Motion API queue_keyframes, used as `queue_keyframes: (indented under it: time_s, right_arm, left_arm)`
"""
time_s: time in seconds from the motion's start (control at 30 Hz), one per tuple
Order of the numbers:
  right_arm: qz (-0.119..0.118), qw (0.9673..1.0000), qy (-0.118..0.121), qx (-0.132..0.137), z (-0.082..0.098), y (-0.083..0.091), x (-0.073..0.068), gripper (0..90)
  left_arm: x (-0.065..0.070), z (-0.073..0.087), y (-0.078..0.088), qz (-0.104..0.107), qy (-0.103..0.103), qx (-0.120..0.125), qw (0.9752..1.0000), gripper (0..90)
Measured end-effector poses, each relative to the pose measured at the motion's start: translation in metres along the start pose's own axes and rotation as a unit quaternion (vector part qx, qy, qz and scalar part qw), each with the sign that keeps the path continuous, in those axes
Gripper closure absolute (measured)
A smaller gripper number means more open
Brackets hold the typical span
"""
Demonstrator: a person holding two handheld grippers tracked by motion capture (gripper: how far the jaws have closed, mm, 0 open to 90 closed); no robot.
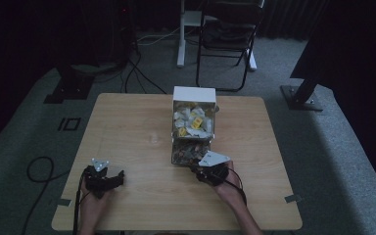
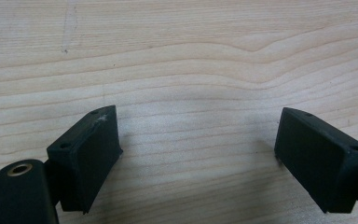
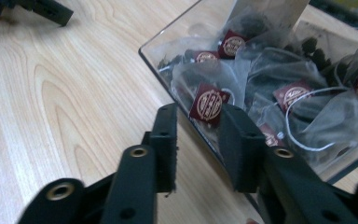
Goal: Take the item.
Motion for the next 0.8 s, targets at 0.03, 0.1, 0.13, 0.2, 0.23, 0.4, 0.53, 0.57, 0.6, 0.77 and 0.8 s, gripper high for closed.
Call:
queue_keyframes:
  time_s: [0.03, 0.1, 0.13, 0.2, 0.23, 0.4, 0.53, 0.57, 0.6, 0.77, 0.8]
  right_arm:
    - [0.002, 1.0000, 0.000, 0.000, -0.001, 0.000, 0.000, 61.2]
    - [0.007, 1.0000, 0.001, 0.002, -0.005, -0.001, 0.001, 56.6]
    - [0.010, 0.9999, 0.002, 0.004, -0.008, -0.001, 0.001, 56.1]
    - [0.013, 0.9999, 0.002, 0.005, -0.012, -0.003, 0.002, 55.7]
    - [0.014, 0.9999, 0.001, 0.006, -0.014, -0.004, 0.002, 55.7]
    - [0.016, 0.9998, 0.002, 0.008, -0.022, -0.008, 0.003, 55.5]
    - [0.020, 0.9998, 0.007, -0.004, -0.024, -0.015, 0.001, 58.4]
    - [0.019, 0.9998, 0.007, -0.006, -0.024, -0.016, 0.001, 59.4]
    - [0.020, 0.9998, 0.006, -0.007, -0.023, -0.017, 0.001, 61.9]
    - [0.021, 0.9998, 0.000, -0.005, -0.022, -0.015, 0.003, 75.0]
    - [0.021, 0.9998, 0.000, -0.005, -0.022, -0.015, 0.003, 75.0]
  left_arm:
    - [0.000, 0.000, 0.000, 0.000, 0.000, 0.000, 1.0000, 14.7]
    - [0.000, 0.000, 0.000, 0.000, 0.000, 0.000, 1.0000, 14.7]
    - [0.000, 0.000, 0.000, 0.000, 0.000, 0.000, 1.0000, 14.7]
    - [0.000, 0.000, 0.000, 0.000, 0.000, 0.000, 1.0000, 14.7]
    - [0.000, 0.000, 0.000, 0.000, 0.000, 0.000, 1.0000, 14.7]
    - [0.000, 0.000, 0.000, 0.000, 0.000, 0.000, 1.0000, 14.7]
    - [0.000, 0.000, 0.000, 0.000, 0.000, 0.000, 1.0000, 14.7]
    - [0.000, 0.000, 0.000, 0.000, 0.000, 0.000, 1.0000, 14.7]
    - [0.000, 0.000, 0.000, 0.000, 0.000, 0.000, 1.0000, 14.7]
    - [0.000, 0.000, 0.000, 0.000, 0.000, 0.000, 1.0000, 14.7]
    - [0.000, 0.000, 0.000, 0.000, 0.000, 0.000, 1.0000, 14.7]
Point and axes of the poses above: each handheld gripper's, and its own axes: y roughly backward along the jaws, z roughly out of its underside, x roughly to its right, the point moved 9 cm from there along -y, roughly forward along the jaws, and after that the axes turned 8 degrees about y, right-handed, at the moved point
